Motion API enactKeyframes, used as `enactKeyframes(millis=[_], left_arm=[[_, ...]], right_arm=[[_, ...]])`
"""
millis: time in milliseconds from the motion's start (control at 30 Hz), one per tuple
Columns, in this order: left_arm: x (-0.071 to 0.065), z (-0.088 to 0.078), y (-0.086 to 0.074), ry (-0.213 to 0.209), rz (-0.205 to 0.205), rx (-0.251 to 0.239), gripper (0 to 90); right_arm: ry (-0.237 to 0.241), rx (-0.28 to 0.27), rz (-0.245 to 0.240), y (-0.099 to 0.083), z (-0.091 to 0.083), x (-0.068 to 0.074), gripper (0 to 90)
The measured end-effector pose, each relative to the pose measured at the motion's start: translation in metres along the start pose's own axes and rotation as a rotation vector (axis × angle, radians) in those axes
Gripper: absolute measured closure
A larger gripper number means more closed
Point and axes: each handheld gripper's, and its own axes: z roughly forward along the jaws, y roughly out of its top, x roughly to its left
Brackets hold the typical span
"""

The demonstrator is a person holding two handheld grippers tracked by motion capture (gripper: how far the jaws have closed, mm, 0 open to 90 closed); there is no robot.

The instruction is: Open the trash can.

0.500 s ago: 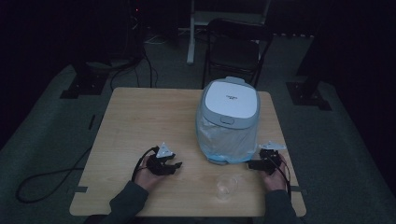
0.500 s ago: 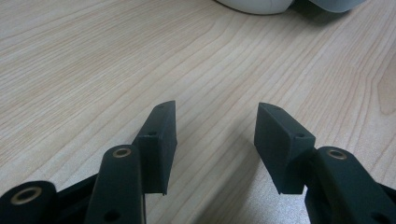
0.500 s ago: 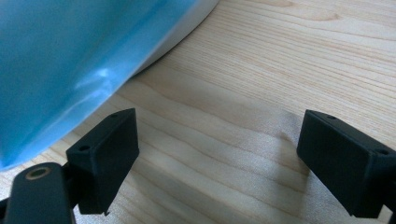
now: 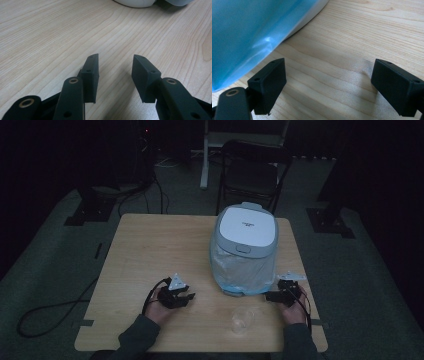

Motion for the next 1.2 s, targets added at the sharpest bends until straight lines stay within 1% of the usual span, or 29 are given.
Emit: enactKeyframes(millis=[100, 167, 300, 367, 400, 467, 567, 633, 700, 800, 867, 900, 1000, 1033, 1100, 1133, 1200], left_arm=[[-0.001, 0.000, 0.003, -0.027, -0.015, 0.016, 63.1], [-0.003, -0.001, 0.004, -0.035, -0.010, 0.018, 66.4], [-0.006, -0.004, 0.011, -0.059, 0.001, 0.004, 75.1], [-0.006, -0.004, 0.013, -0.059, 0.008, 0.007, 80.0], [-0.007, -0.005, 0.016, -0.053, 0.023, 0.013, 82.5], [-0.010, -0.004, 0.024, -0.066, 0.048, 0.001, 85.6], [-0.014, -0.002, 0.029, -0.085, 0.066, -0.005, 89.4], [-0.016, 0.000, 0.032, -0.087, 0.072, 0.006, 90.0], [-0.018, 0.001, 0.035, -0.100, 0.077, 0.008, 90.0], [-0.022, 0.003, 0.041, -0.109, 0.095, 0.004, 90.0], [-0.023, 0.004, 0.042, -0.115, 0.099, 0.002, 90.0], [-0.025, 0.006, 0.046, -0.121, 0.112, -0.001, 90.0], [-0.029, 0.010, 0.052, -0.131, 0.127, -0.015, 90.0], [-0.031, 0.011, 0.054, -0.130, 0.133, -0.014, 90.0], [-0.033, 0.012, 0.057, -0.140, 0.134, -0.021, 90.0], [-0.036, 0.014, 0.059, -0.138, 0.146, -0.015, 90.0], [-0.040, 0.016, 0.062, -0.147, 0.156, -0.018, 90.0]], right_arm=[[-0.001, 0.000, 0.001, 0.000, 0.000, 0.000, 12.0], [-0.002, 0.001, 0.001, 0.000, 0.000, 0.000, 12.0], [-0.002, 0.001, 0.001, 0.000, 0.000, 0.000, 12.0], [-0.002, 0.001, 0.002, 0.000, 0.000, 0.000, 12.0], [-0.003, 0.000, 0.003, 0.000, 0.000, 0.000, 12.0], [-0.003, 0.000, 0.003, 0.000, 0.000, 0.000, 12.0], [-0.003, 0.000, 0.003, 0.000, 0.000, 0.000, 12.0], [-0.003, 0.000, 0.003, 0.000, 0.000, 0.000, 12.0], [-0.003, 0.000, 0.003, 0.000, 0.000, 0.000, 12.0], [-0.003, 0.000, 0.003, 0.000, 0.000, 0.000, 12.0], [-0.003, 0.000, 0.003, 0.000, 0.000, 0.000, 12.0], [-0.003, 0.000, 0.003, 0.000, 0.000, 0.000, 12.0], [-0.003, 0.000, 0.003, 0.000, 0.000, 0.000, 12.0], [-0.003, 0.000, 0.003, 0.000, 0.000, 0.000, 12.0], [-0.003, 0.000, 0.003, 0.000, 0.000, 0.000, 12.0], [-0.003, 0.000, 0.003, 0.000, 0.000, 0.000, 12.0], [-0.003, 0.000, 0.003, 0.000, 0.000, 0.000, 12.0]])
